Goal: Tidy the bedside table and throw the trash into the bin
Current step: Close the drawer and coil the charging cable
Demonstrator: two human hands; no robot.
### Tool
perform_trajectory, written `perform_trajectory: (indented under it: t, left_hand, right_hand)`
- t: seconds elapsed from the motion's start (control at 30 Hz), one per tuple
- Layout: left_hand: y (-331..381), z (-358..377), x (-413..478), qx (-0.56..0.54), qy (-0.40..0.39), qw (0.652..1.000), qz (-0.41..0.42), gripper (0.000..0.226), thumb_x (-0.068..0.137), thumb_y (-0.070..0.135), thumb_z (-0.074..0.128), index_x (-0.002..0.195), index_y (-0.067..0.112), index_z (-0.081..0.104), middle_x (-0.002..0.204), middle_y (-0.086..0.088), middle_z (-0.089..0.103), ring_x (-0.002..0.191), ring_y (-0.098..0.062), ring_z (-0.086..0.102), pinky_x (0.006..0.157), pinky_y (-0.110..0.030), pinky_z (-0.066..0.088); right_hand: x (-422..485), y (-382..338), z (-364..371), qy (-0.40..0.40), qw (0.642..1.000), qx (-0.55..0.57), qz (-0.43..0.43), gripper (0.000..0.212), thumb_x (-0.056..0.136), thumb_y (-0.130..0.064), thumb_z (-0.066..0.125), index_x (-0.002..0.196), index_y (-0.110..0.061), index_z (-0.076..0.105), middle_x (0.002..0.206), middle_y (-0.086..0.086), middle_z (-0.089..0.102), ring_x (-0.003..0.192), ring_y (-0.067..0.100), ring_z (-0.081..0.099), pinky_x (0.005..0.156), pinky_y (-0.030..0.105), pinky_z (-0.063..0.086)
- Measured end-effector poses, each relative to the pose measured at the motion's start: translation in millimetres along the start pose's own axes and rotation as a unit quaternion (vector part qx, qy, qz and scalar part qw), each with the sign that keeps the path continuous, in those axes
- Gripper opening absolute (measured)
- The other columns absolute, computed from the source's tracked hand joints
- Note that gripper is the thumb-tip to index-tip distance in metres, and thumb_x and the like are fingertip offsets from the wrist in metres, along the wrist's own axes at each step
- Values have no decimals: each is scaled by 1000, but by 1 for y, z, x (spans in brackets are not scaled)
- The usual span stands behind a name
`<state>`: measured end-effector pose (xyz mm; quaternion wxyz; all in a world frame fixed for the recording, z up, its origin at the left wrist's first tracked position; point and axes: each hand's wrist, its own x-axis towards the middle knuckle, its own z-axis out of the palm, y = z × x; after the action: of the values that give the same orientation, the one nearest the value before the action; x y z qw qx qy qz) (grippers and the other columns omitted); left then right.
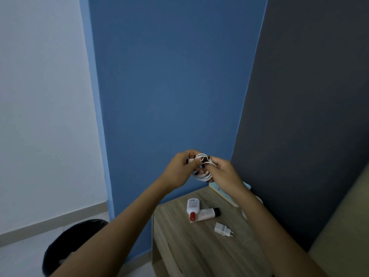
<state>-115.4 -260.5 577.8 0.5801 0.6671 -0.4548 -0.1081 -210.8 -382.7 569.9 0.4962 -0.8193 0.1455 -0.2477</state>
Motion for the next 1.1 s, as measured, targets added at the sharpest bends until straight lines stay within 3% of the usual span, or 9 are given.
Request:
perform_trajectory:
  t: [0.1,0.3,0.37,0.43,0.53,0.7,0.83,0.97,1.1]
  left_hand:
    - [2,3,-1,-18,17,1000,2,18,96,17,52,100,2,63,75,0,66,70,-7,62,70,-21,50]
    - [0,6,0,-12,22,1000,8,17,96,13,52,100,1,63,92,-17,69,89,-34,67,82,-40,54]
    - [-4,7,-1,-24,18,1000,-4,16,96,16,54,100,4,64,96,-15,70,89,-28,67,81,-35,54]
    - [-7,8,-3,-60,15,998,-22,16,96,17,54,102,6,64,93,-9,70,85,-17,66,79,-26,54]
    - [-8,9,-3,-122,7,991,-52,17,97,17,51,104,6,63,88,-8,69,80,-15,66,82,-29,54]
    - [-2,17,-6,-166,-9,983,-74,16,100,20,45,100,8,56,73,1,63,70,-10,61,76,-28,54]
    - [-6,13,-2,-176,22,977,-121,16,102,22,39,100,10,49,68,1,52,68,-13,56,73,-28,50]
    - [-6,15,-5,-163,2,974,-156,20,102,26,39,94,13,53,69,0,47,64,-12,57,72,-27,48]
    - [-6,14,-7,-119,-11,978,-169,21,102,28,38,95,14,52,70,-1,49,65,-12,55,69,-27,47]
  right_hand:
    - [1,-1,0,-10,1000,-5,18,26,99,-31,45,98,-21,69,90,9,73,84,19,69,72,33,57]
    - [2,4,1,-4,998,-62,15,29,97,-34,39,101,-24,66,91,2,72,86,19,69,83,46,56]
    - [2,3,1,-21,998,-37,35,28,98,-29,40,108,-25,66,100,0,73,95,15,68,91,43,54]
    - [2,1,1,-40,996,37,67,27,98,-23,43,114,-22,66,107,3,72,103,17,67,97,42,51]
    - [1,0,-1,-69,971,195,116,32,93,-5,44,116,-11,65,105,12,70,104,28,64,96,42,48]
    - [1,3,-15,-147,872,452,118,59,75,-13,38,129,0,57,106,19,66,94,28,61,101,46,40]
    - [5,7,-19,-52,880,454,130,40,88,-19,47,122,-6,65,123,11,67,105,20,60,94,36,44]
    - [6,7,-18,77,905,411,74,23,91,-3,57,112,-4,67,110,13,72,101,21,68,88,31,55]
    - [4,-3,-17,163,894,417,30,24,86,7,61,103,-9,55,105,18,70,95,26,70,82,28,58]
